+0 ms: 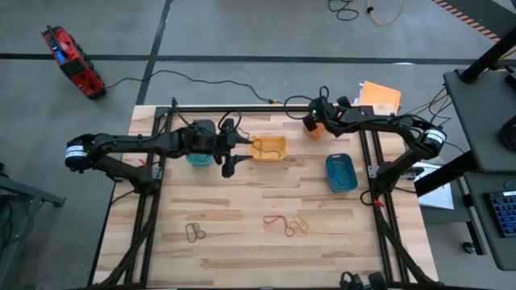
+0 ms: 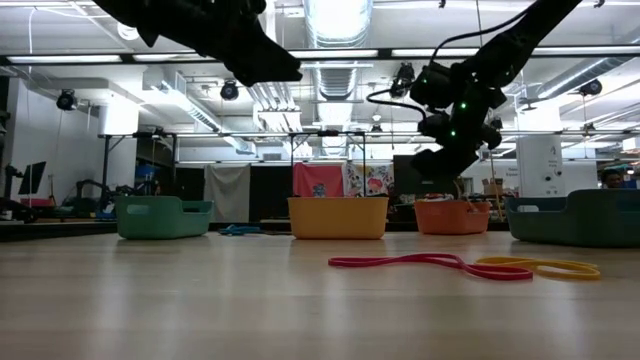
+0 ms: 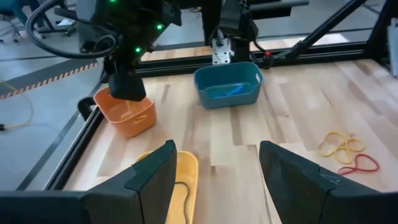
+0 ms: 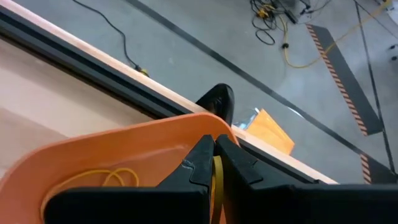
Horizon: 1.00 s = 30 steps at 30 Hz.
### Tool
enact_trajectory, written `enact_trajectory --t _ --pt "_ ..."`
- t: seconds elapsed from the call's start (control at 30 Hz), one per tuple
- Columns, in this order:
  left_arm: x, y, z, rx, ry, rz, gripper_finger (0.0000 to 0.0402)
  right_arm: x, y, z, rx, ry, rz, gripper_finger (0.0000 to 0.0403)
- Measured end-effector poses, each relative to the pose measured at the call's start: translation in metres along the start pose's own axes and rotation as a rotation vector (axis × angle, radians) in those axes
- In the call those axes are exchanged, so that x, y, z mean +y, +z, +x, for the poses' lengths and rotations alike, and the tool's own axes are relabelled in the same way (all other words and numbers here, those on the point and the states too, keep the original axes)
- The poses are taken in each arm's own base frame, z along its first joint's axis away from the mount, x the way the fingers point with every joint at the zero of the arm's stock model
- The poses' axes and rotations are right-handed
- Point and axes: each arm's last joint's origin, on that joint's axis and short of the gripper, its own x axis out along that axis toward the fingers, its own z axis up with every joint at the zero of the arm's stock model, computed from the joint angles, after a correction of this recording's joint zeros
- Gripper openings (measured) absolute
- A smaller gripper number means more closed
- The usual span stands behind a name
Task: Sort rubber bands into baskets
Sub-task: Put the yellow rubber band into the orange bin, then put the blue rubberband into the blue bin
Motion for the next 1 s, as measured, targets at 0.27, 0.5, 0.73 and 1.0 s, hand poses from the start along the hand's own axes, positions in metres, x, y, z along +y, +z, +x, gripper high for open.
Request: enact_trajectory --t 0.27,0.5,0.73,1.0 --pt "0.003 -0.001 0.0 0.022 0.106 -0.075 0.0213 -0.004 0.002 0.004 0.011 0.106 0.073 0.0031" --pt "0.001 -0.007 0.0 0.076 0.099 -0.22 0.0213 -0.01 0.002 0.009 0.041 0.172 0.113 0.0088" --pt "-0.001 -0.018 -0.002 0.189 0.097 -0.294 0.0213 -0.007 0.005 0.007 0.021 0.245 0.107 0.0127" --pt "-0.006 -0.04 -0.009 0.438 0.101 -0.358 0.0213 0.012 0.01 -0.007 -0.028 0.588 0.053 0.0138"
